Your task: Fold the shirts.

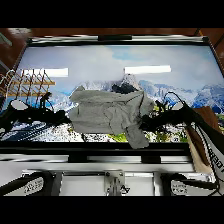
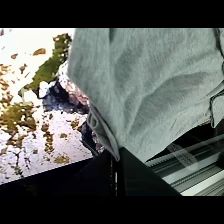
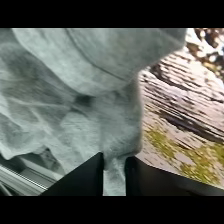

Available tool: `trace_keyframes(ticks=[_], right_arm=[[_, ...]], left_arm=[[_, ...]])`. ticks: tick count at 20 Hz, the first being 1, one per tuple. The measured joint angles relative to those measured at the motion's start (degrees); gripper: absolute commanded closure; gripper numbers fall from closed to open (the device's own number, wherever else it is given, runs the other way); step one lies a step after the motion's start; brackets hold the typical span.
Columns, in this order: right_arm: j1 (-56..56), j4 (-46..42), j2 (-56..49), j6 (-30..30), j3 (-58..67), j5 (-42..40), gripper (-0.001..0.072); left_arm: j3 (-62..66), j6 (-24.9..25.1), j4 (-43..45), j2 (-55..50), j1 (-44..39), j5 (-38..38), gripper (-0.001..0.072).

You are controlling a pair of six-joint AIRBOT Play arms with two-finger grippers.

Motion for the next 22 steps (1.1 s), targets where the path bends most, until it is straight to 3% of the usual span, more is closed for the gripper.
trace_keyframes(ticks=[1,6,10,17,22], right_arm=[[0.11,1.42,-0.17,-0.76,-0.02,-0.13,0.0645],[-0.42,7.08,3.52,-8.04,3.74,2.80,0.0655],[-3.54,8.35,14.38,-11.52,16.85,6.19,0.0656],[-7.32,9.46,30.29,-10.14,53.55,-2.38,0.0656],[-7.69,9.51,34.91,-7.87,66.40,-7.85,0.0656]], left_arm=[[0.28,0.28,0.02,0.07,0.02,-0.11,0.0677],[7.28,1.95,0.04,1.20,0.00,-1.18,0.0678],[23.56,3.26,-1.18,5.75,0.02,-1.70,0.0677],[63.39,4.24,-12.41,13.92,0.02,5.70,0.0677],[71.36,3.02,-14.73,19.56,0.02,8.04,0.0677]])
